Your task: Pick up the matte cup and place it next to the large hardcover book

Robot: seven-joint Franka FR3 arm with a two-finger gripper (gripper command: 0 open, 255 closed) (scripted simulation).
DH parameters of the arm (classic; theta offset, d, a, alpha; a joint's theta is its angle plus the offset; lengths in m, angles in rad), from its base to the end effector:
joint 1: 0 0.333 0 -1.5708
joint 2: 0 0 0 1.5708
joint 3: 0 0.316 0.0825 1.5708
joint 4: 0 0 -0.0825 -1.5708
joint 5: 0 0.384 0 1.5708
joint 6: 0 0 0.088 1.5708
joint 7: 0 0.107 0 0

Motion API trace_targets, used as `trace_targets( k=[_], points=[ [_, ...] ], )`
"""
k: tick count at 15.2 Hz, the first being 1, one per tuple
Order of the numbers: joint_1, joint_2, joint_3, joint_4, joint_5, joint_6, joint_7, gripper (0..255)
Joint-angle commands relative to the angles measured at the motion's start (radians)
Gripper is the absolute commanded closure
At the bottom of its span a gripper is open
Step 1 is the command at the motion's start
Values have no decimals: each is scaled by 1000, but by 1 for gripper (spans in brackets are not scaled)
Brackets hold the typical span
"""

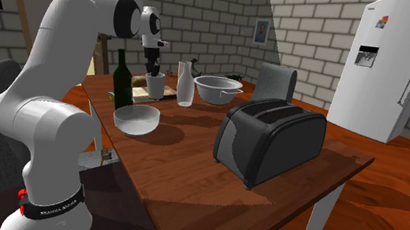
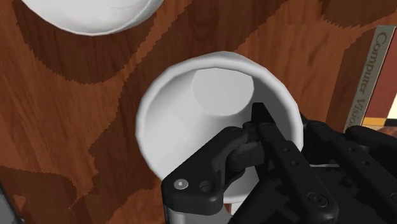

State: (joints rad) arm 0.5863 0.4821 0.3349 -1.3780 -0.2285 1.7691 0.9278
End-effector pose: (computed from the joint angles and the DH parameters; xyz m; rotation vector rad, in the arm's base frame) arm 0.4638 0.5086 0.4434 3.0488 0.0231 0.0240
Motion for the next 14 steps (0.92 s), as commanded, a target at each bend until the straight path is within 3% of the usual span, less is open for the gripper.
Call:
trace_targets(
  k=[1, 14],
  points=[
    [-1, 0, 0, -28, -1, 28, 5, 255],
    [-5, 40, -10, -136, -21, 173, 27, 255]
  ],
)
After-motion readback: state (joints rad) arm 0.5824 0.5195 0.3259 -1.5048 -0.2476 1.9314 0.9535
